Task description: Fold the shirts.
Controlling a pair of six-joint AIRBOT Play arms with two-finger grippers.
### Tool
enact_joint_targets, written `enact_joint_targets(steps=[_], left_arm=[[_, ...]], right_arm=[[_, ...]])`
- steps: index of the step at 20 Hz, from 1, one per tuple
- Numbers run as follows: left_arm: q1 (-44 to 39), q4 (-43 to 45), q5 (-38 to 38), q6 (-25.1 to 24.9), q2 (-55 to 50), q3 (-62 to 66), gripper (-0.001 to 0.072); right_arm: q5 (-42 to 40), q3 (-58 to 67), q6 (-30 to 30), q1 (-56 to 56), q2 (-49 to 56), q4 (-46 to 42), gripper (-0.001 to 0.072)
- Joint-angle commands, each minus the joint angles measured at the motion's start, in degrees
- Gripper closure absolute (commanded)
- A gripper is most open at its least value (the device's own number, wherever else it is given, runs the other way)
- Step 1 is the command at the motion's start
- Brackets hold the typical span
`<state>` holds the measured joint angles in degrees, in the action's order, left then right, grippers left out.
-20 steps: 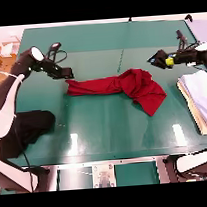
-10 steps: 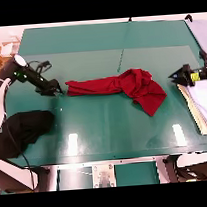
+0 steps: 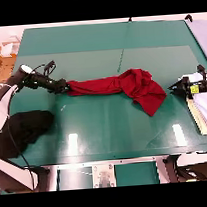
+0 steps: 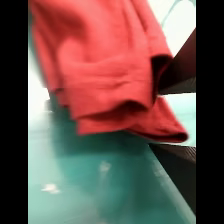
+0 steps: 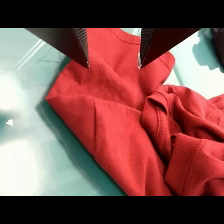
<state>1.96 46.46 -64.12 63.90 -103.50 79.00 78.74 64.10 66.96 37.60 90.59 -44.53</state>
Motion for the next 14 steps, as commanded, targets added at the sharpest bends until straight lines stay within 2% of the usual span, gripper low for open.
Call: enact_joint_targets(steps=[1, 2, 6, 9, 14], left_arm=[[-0.24, -2.19, 0.52, -1.05, -0.94, -0.26, 0.052], [-0.26, -2.32, -1.14, -1.18, -1.49, -0.26, 0.0676], [0.63, -2.89, -10.23, -1.81, -1.42, 1.2, 0.0678], [2.51, -2.73, -16.74, 0.46, -1.38, 5.33, 0.0677], [2.8, -2.64, -17.59, 2.1, -1.38, 6.29, 0.0677]], right_arm=[[-1.33, -0.42, -0.13, -0.72, -0.04, 0.13, 0.0321], [-1.9, -0.46, -0.09, -0.85, -0.04, 0.15, 0.0271], [-4.31, -1.11, 0.5, -1.11, 0.02, -0.42, 0.0264], [-8.61, -3.69, 0.46, -1.11, 0.07, -2.75, 0.0211], [-10.21, -4.7, 0.24, -2.86, 4.07, -3.39, 0.0212]])
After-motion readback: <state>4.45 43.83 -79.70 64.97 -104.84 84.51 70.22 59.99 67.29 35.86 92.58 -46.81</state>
